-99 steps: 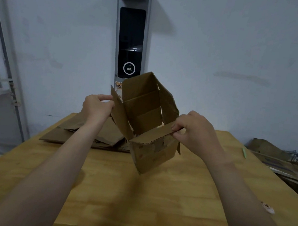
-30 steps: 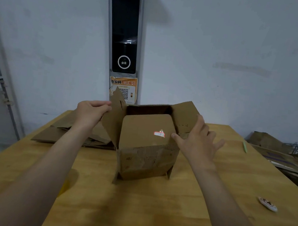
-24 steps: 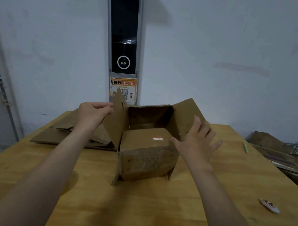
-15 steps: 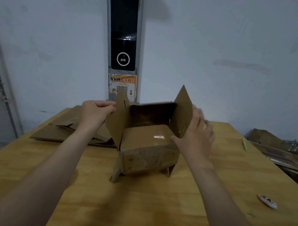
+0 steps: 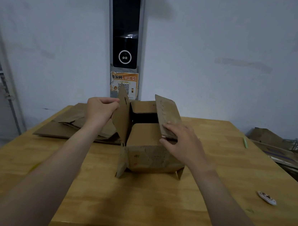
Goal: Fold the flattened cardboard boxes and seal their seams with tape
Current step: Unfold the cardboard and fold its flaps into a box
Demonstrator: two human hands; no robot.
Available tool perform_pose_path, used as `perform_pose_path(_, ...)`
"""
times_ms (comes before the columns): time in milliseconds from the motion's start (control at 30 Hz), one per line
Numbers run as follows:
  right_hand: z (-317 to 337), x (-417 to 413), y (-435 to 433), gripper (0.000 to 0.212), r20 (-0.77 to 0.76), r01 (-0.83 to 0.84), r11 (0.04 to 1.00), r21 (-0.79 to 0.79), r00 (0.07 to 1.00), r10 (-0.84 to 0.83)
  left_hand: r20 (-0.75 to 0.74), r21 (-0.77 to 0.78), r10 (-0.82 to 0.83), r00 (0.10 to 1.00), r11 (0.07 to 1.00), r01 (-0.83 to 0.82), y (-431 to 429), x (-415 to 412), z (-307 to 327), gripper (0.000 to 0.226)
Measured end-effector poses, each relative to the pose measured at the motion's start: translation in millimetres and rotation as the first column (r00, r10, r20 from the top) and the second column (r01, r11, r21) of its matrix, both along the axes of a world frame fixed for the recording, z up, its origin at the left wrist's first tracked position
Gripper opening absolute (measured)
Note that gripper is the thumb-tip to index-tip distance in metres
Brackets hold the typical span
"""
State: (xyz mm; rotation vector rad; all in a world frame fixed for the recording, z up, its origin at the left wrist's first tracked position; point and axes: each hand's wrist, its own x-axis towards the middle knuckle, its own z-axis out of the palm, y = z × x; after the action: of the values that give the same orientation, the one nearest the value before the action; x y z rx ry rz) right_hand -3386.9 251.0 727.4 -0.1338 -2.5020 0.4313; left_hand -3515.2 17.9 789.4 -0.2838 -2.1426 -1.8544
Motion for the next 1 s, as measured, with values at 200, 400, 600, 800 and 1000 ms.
perform_pose_path(200,-1,7,-6,0.082,0.086,0.001,1.000,0.003,0.996,-0.001,0.006,0.006,-0.016,1.000,1.000,0.016,1,1,-2,0.019)
perform_pose_path(400,-4,6,-11,0.083,0.158,0.009,1.000,0.008,0.987,-0.010,0.033,0.016,-0.070,0.997,0.997,0.070,1,0,-3,0.014)
perform_pose_path(600,-9,3,-11,0.081,0.246,0.025,0.998,0.057,0.968,-0.038,0.064,-0.034,-0.089,0.994,0.995,0.091,-2,-3,-14,0.015)
perform_pose_path(800,-16,0,-14,0.073,0.291,0.063,0.992,0.109,0.952,-0.093,0.119,-0.053,-0.113,0.986,0.991,0.120,2,-7,-37,0.016)
perform_pose_path(1000,-15,12,-16,0.059,0.290,0.084,0.987,0.138,0.949,-0.121,0.074,-0.060,-0.099,0.992,0.993,0.104,10,-8,-45,0.020)
